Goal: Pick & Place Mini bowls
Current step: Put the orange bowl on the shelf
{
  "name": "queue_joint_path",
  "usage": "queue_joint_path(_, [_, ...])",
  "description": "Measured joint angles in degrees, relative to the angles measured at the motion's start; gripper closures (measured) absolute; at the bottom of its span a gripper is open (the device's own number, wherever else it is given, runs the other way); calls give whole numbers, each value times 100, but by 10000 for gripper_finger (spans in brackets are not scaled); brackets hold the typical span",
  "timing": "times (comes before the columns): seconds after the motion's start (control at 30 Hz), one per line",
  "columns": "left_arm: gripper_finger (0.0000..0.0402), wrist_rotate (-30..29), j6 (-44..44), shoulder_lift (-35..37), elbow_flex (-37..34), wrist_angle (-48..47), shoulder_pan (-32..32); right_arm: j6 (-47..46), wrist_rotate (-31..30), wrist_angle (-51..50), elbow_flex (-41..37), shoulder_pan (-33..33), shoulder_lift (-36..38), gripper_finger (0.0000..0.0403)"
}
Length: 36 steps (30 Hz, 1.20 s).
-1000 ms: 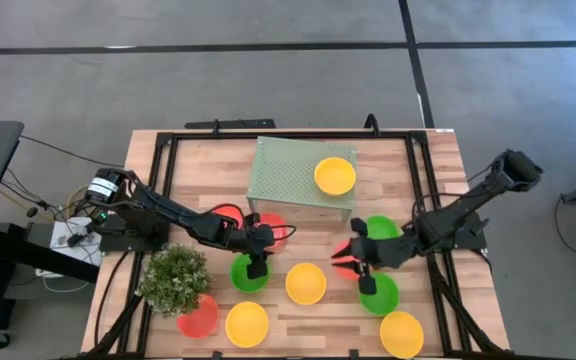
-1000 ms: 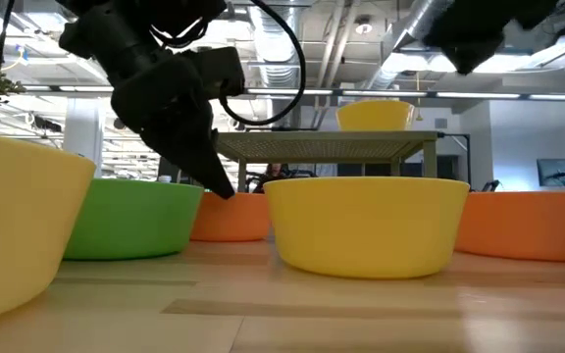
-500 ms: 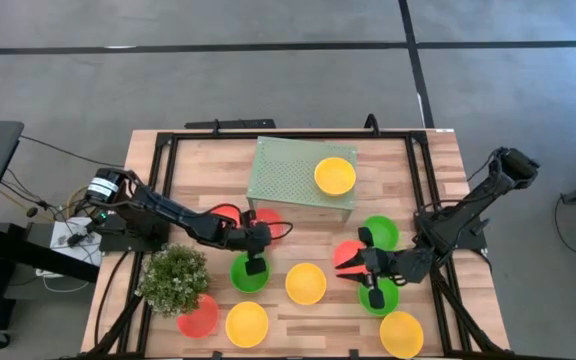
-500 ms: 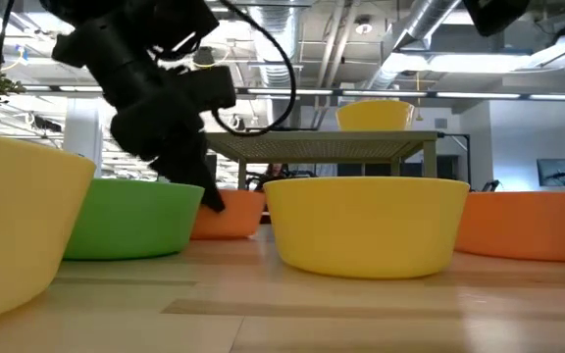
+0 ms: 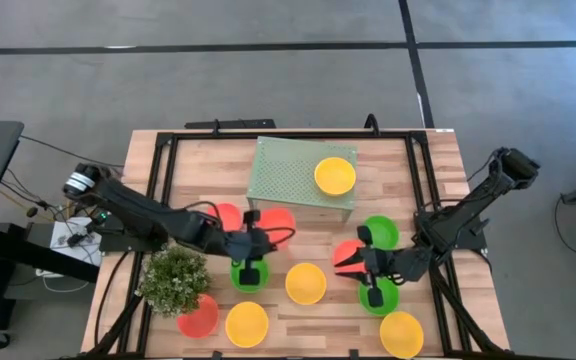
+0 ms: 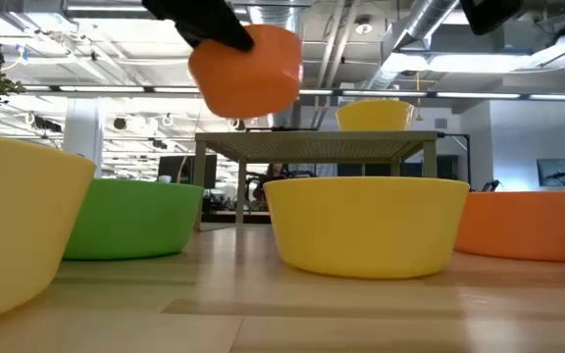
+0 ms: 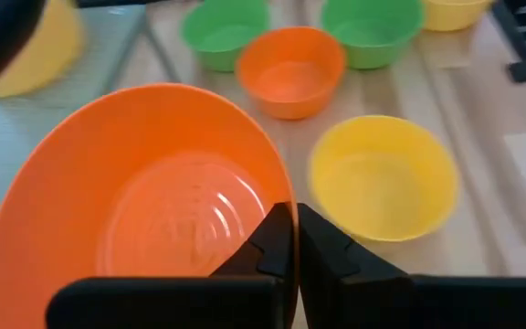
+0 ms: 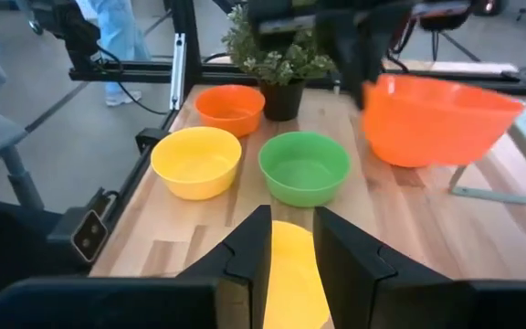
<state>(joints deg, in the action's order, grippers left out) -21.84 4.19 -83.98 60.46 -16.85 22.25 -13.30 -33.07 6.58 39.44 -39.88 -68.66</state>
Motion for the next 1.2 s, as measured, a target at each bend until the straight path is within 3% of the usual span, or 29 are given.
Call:
queue_joint_path(0.17, [394,25,-587,119,344,-398,-581,21,9,-7,0,228,6,324])
queue_joint_path(0.27, [394,490,-947,118,490,-417,-1125,-45,90,-10,0,380,6,324])
queue_joint_path(0.53, [394,1445,-1405,70,517,-302,-2324,-287,1519,-68,0,933,9,324])
queue_joint_path(0.77, [394,1497,-1715,-249,518,46,-2721,-282,1898,-200,0,1528,11,324])
queue_joint_path(1.03, [393,1516,-1797,-641,517,405,-2724,-282,2549,-361,0,2250,11,324])
queue_joint_path(1.2, [392,1511,-1810,-696,519,462,-2778,-371,2587,-540,2,2446,11,324])
